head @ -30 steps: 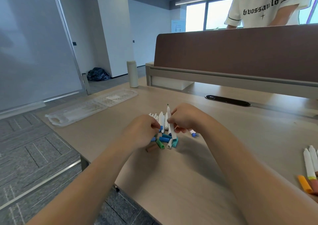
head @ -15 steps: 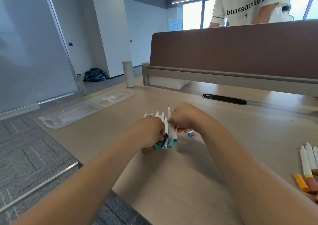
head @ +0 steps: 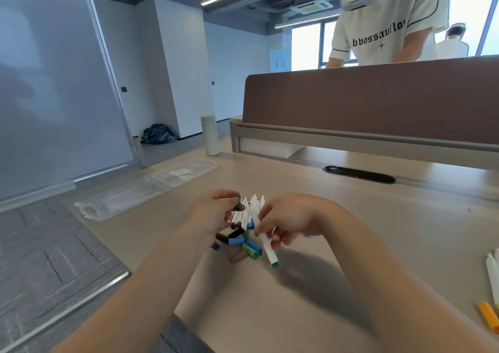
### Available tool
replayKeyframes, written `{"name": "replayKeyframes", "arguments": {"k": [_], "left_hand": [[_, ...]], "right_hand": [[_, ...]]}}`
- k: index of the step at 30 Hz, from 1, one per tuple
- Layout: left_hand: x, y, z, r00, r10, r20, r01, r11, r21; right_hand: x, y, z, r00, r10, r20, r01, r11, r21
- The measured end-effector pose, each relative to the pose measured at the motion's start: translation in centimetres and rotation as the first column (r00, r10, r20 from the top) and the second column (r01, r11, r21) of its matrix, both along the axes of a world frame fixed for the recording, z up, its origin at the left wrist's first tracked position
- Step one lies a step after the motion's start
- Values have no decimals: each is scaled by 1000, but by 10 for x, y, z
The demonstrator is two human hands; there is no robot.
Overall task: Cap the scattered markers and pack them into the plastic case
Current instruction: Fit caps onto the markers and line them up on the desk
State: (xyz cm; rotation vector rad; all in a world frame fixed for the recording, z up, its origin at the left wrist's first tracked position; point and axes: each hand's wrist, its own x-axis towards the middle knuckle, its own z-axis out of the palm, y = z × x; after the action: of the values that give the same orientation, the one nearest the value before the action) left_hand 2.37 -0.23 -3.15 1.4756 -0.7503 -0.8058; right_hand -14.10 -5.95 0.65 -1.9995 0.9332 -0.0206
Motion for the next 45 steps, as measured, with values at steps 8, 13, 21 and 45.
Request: {"name": "replayKeyframes", "arguments": {"k": [8,13,21,45], "left_hand": [[0,6,-1,999,-13,-42,12,999,-30],[-6,7,-1,999,-38,4,38,999,-36],[-14,10,-5,986,-2,164,11,998,-55],[-15,9,8,911,-118,394,108,993,47]], "right_hand": [[5,5,-2,997,74,-17,-73,996,59],[6,5,-3,997,76,-16,-75,995,60],[5,-1,-6,995,22,101,-15,998,-67],[20,-48,-28,871,-457,-179,235,708,-666]]}}
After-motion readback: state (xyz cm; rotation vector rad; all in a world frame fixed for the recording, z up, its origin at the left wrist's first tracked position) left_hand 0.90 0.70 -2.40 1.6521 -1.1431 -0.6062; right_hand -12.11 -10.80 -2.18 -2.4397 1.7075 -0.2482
